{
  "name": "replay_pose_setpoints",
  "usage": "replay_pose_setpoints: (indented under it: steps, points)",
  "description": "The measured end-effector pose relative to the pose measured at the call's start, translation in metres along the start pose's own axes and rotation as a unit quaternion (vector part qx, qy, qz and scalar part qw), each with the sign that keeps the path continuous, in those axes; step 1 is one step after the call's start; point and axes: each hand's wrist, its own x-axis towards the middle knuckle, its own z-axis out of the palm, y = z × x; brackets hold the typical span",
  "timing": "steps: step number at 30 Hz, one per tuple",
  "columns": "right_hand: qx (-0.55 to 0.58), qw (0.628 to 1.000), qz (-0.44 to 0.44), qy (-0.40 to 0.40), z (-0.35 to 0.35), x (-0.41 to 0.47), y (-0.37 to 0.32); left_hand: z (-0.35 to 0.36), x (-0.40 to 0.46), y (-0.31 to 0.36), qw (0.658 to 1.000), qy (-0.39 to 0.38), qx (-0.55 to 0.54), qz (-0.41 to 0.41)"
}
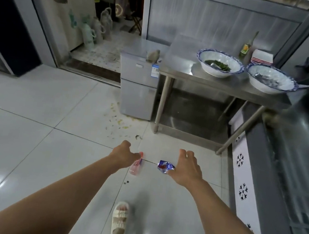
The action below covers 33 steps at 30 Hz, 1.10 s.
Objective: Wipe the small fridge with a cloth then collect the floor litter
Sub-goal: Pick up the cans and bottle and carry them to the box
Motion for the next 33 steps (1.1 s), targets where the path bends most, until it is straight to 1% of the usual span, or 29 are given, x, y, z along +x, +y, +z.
replay_pose_setpoints:
  steps: [3,8,13,18,22,26,29,33]
  points:
    - [0.006,1.000,0.022,-0.010,0.007,0.062,-0.001,-0.001,0.070,0.017,1.000,-0.024,0.006,-0.001]
    - [0.016,0.996,0.069,-0.048,0.027,0.152,0.000,0.000,0.167,0.032,0.998,-0.060,0.023,-0.025]
    - [0.027,0.990,0.103,-0.097,0.062,0.216,0.012,0.019,0.241,0.026,0.994,-0.083,0.058,-0.049]
    - [0.018,0.984,0.125,-0.126,0.106,0.273,0.041,0.056,0.307,0.008,0.988,-0.109,0.073,-0.078]
    - [0.001,0.983,0.125,-0.137,0.159,0.317,0.074,0.103,0.362,-0.016,0.984,-0.125,0.089,-0.092]
    - [-0.011,0.981,0.126,-0.146,0.227,0.363,0.112,0.159,0.419,-0.050,0.982,-0.133,0.090,-0.100]
    - [-0.011,0.981,0.121,-0.150,0.286,0.400,0.140,0.203,0.463,-0.081,0.982,-0.127,0.090,-0.111]
    - [-0.006,0.985,0.100,-0.141,0.366,0.453,0.175,0.260,0.523,-0.126,0.982,-0.111,0.114,-0.103]
